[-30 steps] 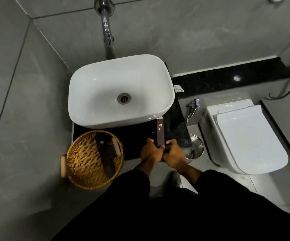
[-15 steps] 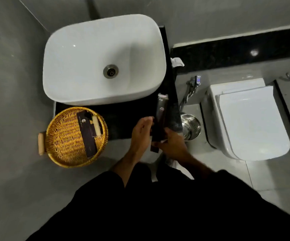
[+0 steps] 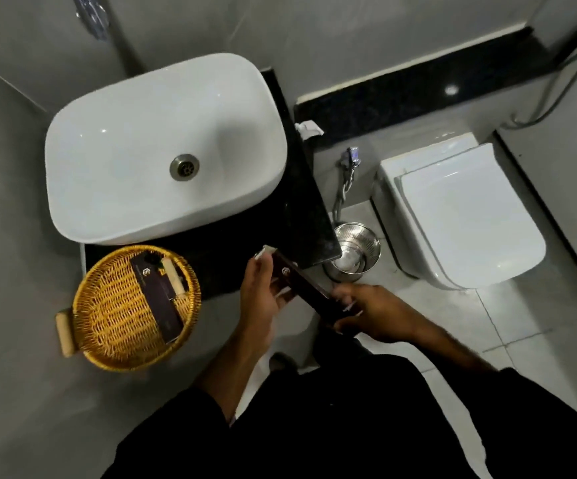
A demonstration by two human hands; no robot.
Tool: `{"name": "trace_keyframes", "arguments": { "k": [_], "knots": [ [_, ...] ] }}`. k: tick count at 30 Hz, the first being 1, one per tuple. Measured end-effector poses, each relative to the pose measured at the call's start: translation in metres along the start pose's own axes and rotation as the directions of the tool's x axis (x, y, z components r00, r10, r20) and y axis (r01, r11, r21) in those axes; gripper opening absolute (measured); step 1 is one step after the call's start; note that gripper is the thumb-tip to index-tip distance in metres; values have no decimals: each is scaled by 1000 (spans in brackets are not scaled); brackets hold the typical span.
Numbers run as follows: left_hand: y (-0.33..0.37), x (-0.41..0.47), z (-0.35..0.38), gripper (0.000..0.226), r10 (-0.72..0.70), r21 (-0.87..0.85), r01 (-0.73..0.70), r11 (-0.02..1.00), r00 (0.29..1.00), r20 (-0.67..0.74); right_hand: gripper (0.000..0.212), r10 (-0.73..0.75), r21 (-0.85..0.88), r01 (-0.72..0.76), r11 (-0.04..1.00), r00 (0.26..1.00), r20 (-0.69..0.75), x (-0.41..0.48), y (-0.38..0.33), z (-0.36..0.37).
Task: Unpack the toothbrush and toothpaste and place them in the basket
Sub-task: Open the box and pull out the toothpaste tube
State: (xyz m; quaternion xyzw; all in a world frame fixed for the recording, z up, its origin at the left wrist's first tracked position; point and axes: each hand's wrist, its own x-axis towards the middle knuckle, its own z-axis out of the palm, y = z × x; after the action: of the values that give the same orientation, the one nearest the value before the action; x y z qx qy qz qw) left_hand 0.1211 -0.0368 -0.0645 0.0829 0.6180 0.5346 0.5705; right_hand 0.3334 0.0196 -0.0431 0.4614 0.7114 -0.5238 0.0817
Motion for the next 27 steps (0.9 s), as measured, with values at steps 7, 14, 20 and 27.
{"name": "trace_keyframes", "arguments": {
  "k": [7, 14, 20, 27],
  "knots": [
    [-7, -30, -17, 25, -356, -312, 326, 892, 934, -42, 49, 42, 160, -5, 987, 972, -229, -59, 6, 20],
    [-18, -40, -16, 18, -414, -296, 425, 856, 904, 101, 55, -76, 163, 203, 965, 820, -568, -113, -45, 27],
    [-44, -42, -2, 25, -430, -284, 473, 834, 880, 203, 53, -135, -85, 105, 991, 710, -691, -145, -99, 66],
    [-58, -47, -4, 45, -476, -401, 514, 759, 857, 197, 58, -188, -350, -77, 934, 725, -663, -184, -135, 92]
  ]
}}
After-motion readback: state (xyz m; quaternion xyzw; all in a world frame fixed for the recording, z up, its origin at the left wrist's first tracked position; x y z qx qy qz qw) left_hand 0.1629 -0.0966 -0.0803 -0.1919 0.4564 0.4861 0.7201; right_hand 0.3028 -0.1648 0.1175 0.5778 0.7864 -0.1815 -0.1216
